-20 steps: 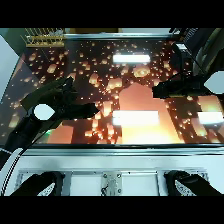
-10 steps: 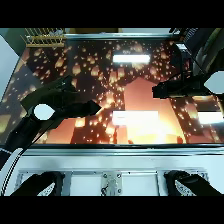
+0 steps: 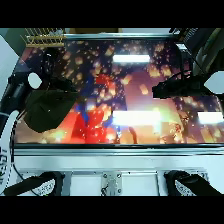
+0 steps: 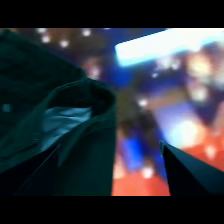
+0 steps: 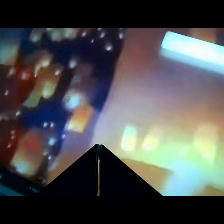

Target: Fold the clothes and pants, and hang the long-sleeved shirts on hangers.

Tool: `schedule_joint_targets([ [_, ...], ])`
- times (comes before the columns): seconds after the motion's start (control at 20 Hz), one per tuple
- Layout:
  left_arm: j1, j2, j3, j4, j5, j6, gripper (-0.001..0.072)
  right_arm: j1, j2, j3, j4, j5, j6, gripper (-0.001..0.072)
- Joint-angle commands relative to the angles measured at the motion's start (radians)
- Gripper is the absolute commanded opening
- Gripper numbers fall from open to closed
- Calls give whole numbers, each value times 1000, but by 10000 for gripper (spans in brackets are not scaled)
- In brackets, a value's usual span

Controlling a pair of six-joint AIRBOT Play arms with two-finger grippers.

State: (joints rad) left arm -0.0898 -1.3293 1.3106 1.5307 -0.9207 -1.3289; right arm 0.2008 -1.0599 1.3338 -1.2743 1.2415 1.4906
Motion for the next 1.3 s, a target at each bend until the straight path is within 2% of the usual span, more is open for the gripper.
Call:
schedule_joint_targets([
  [0.0, 76, -151, 122, 185, -105, 36, 682, 1, 0, 0, 0, 0, 0, 25],
  [0.35, 89, -335, 129, 179, -96, 31, 681, 1, 0, 0, 0, 0, 1, 25],
  [0.4, 89, -345, 129, 180, -97, -8, 618, 1, 0, 0, 0, 0, 0, 25],
  [0.45, 89, -345, 129, 180, -97, -63, 337, 1, 0, 0, 0, 0, 0, 25],
  [0.5, 90, -338, 129, 180, -95, -92, 112, 1, 0, 0, 0, 0, 0, 25],
  [0.55, 90, -319, 129, 179, -89, -93, 30, 1, 0, 0, 0, 0, 0, 25],
  [0.75, 21, -167, 271, 168, -81, -93, 29, 1, 0, 0, 0, 0, 0, 25],
  [0.95, -158, 27, 489, 60, -78, -93, 29, 1, -4, 0, 6, -32, 1, 25],
  [1.05, -265, 98, 552, 25, -59, -93, 29, 1, -9, 0, 65, -89, 1, 26],
  [1.15, -368, 147, 575, 21, -20, -93, 29, 1, -8, 0, 148, -93, -1, 25],
  [1.25, -444, 185, 549, 21, 22, -93, 30, -12, 9, 11, 122, -109, -56, 25],
])
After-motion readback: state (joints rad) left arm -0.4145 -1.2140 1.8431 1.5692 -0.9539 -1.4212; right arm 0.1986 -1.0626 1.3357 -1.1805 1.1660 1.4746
